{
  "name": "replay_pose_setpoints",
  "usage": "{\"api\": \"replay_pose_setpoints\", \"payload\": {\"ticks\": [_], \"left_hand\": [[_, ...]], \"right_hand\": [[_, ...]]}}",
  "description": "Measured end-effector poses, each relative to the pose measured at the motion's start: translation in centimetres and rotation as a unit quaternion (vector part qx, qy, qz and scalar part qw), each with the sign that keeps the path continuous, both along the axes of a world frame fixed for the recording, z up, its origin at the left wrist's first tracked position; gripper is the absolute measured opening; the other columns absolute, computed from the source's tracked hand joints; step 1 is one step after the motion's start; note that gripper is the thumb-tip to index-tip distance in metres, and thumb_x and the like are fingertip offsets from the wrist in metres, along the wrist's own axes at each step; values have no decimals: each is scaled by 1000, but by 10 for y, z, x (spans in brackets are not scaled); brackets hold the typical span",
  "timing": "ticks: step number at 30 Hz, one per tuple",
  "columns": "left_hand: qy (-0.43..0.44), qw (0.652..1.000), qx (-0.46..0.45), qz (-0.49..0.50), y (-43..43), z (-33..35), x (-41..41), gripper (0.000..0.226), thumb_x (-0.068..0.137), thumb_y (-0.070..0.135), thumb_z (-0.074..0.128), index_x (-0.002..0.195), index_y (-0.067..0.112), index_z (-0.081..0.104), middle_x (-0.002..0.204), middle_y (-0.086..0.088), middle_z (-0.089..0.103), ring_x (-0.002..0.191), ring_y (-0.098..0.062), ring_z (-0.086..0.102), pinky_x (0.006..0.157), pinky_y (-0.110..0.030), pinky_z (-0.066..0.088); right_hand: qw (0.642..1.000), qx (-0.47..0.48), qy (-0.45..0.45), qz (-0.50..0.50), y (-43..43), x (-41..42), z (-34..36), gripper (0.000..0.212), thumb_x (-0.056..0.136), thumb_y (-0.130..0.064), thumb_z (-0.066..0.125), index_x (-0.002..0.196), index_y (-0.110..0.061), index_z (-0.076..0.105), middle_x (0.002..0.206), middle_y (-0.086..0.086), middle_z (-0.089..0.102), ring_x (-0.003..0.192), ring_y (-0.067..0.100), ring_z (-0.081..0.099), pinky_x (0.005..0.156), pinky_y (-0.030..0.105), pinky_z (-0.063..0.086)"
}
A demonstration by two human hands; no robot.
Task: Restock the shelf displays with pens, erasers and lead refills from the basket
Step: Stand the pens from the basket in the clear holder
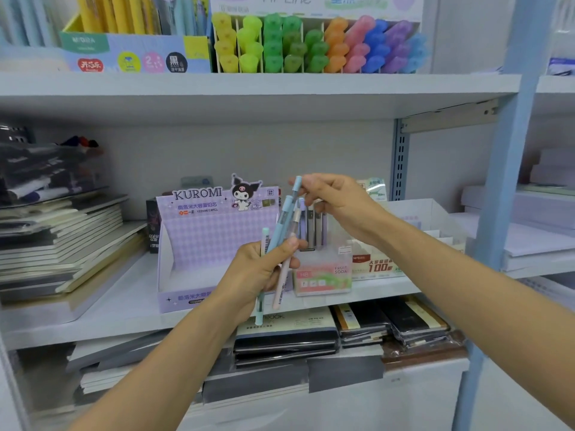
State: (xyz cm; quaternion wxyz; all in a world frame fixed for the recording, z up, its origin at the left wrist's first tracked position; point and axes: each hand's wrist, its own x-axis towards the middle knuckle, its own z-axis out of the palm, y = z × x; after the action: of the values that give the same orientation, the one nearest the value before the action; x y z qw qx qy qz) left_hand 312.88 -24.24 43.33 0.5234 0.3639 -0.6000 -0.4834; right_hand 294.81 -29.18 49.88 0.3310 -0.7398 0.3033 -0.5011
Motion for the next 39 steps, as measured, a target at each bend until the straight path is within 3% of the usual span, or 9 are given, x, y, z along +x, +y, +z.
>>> {"api": "replay_pose_setpoints", "payload": {"ticks": [3, 6, 11, 13, 17, 21, 25, 30, 39], "left_hand": [[7, 1000, 5, -3, 7, 0, -6, 29, 88, 30, 65, 100, 5, 75, 66, -6, 66, 35, 1, 48, 41, -10, 38], [-6, 1000, 6, 4, 11, 0, -4, 29, 87, 33, 66, 97, 7, 76, 64, 0, 66, 38, 1, 48, 41, -9, 37], [0, 999, 20, 42, 11, 0, 5, 31, 69, 44, 71, 81, 17, 80, 64, 2, 66, 39, -3, 41, 43, -13, 39], [-2, 998, 21, 58, 10, 0, 6, 28, 73, 43, 71, 81, 18, 80, 65, 3, 66, 36, -3, 36, 41, -13, 38], [1, 997, 20, 72, 6, 2, 7, 24, 86, 34, 67, 90, 13, 78, 70, -1, 64, 36, -3, 35, 38, -13, 35], [3, 997, 15, 76, 2, 5, 5, 33, 85, 33, 68, 101, 4, 74, 78, -8, 64, 39, -6, 33, 39, -15, 32], [4, 997, 8, 81, -4, 4, 3, 40, 84, 31, 69, 105, -3, 70, 77, -6, 67, 45, -10, 27, 41, -17, 30], [3, 997, 4, 76, -13, -2, 3, 34, 84, 28, 72, 101, -1, 72, 70, 0, 67, 39, -5, 32, 41, -16, 32], [24, 997, 3, 69, -19, -6, 1, 16, 83, 24, 74, 89, 10, 73, 69, -4, 69, 35, -1, 43, 37, -14, 33]], "right_hand": [[1000, -14, 15, 18, 10, 3, 2, 18, 86, -38, 64, 93, -25, 75, 80, -13, 69, 72, -2, 55, 68, 17, 44], [999, -2, -46, 22, 16, -4, 8, 15, 95, -19, 57, 100, -16, 71, 77, -12, 70, 70, -1, 58, 66, 14, 46], [991, -1, -133, -30, 19, -26, 20, 21, 95, -9, 57, 115, -9, 64, 98, 7, 73, 79, 9, 67, 70, 19, 49], [986, -10, -152, -68, 17, -37, 22, 21, 95, -7, 57, 115, -10, 62, 98, 5, 74, 81, 9, 69, 68, 19, 49], [981, -38, -98, -165, 6, -56, 19, 23, 95, -8, 58, 118, -8, 60, 88, -5, 75, 85, 8, 70, 72, 17, 50], [975, -52, -24, -213, -10, -59, 9, 23, 95, -7, 58, 117, -2, 61, 90, 1, 74, 86, 4, 70, 83, 17, 51], [966, -80, 73, -235, -27, -50, -1, 19, 96, -9, 58, 114, -6, 62, 99, 3, 74, 86, 1, 67, 76, 5, 48], [962, -80, 129, -227, -42, -46, -9, 18, 96, -8, 55, 114, -8, 61, 100, 6, 74, 89, 5, 68, 92, 24, 50], [966, -89, 138, -200, -52, -54, -4, 16, 98, -9, 53, 113, -12, 57, 93, -1, 74, 87, -5, 67, 74, 5, 46]]}}
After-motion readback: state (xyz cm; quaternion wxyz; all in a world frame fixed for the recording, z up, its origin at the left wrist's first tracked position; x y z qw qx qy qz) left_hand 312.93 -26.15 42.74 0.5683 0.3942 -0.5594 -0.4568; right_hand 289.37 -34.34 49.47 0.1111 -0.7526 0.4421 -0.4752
